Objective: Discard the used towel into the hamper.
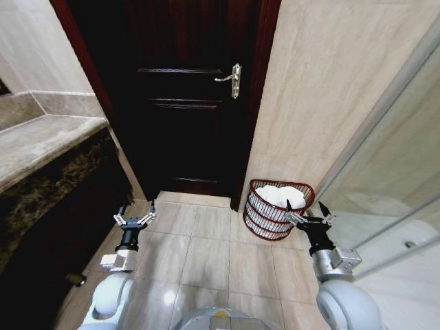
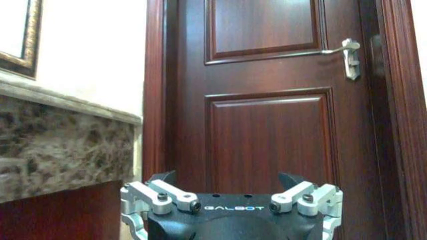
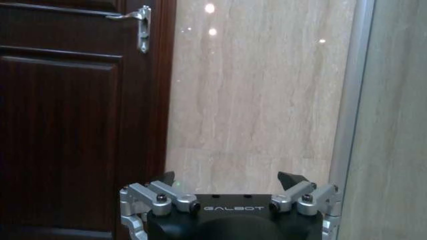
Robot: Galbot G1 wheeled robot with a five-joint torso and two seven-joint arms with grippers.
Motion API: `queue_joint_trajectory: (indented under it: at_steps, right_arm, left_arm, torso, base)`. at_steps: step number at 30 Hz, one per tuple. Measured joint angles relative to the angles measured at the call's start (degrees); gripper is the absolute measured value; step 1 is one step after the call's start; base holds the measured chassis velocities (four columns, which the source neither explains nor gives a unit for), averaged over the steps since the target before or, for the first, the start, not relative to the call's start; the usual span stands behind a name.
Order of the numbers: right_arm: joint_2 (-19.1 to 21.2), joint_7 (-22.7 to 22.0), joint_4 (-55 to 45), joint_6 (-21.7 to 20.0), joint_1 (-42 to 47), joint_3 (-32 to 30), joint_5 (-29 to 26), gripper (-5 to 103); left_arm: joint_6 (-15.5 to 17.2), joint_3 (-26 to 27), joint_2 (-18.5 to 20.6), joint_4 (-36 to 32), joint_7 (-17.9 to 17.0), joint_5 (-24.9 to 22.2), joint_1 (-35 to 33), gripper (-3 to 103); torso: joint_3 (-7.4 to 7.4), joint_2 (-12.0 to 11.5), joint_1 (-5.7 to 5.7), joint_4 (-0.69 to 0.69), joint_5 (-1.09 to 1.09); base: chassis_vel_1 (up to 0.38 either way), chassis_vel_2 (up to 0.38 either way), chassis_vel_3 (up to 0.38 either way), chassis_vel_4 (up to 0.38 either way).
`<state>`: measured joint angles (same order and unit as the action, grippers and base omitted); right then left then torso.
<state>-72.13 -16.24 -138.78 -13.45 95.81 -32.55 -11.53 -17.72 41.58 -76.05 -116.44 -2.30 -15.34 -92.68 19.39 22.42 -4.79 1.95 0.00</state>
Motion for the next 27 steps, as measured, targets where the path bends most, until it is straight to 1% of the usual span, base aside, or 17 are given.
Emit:
queue_joint_trajectory:
  at_steps: [9, 18, 27]
  right_arm:
    - [-0.3, -0.7, 0.1, 0.3, -0.1, 1.3, 0.6, 100]
    - [-0.1, -1.6, 0.3, 0.3, -0.7, 1.1, 0.2, 100]
    - [0.2, -1.9, 0.6, 0.1, -1.1, 0.9, -0.1, 100]
  left_arm:
    - [-0.7, 0.0, -0.3, 0.3, -0.2, 0.7, -0.2, 100]
    - [-0.7, -0.3, -0.7, 0.5, -0.1, 2.5, 0.0, 100]
    - [-0.6, -0.4, -0.7, 1.0, -0.1, 2.7, 0.8, 100]
  torso:
    - [0.00, 0.0, 0.00, -0.01, 0.00]
    - [0.01, 0.0, 0.00, 0.00, 0.00]
    - [0.01, 0.0, 0.00, -0.02, 0.00]
  base:
    - [0.112, -0.114, -0.103, 0.116]
    - [0.083, -0.080, -0.080, 0.071]
    - [0.051, -0.111, -0.110, 0.043]
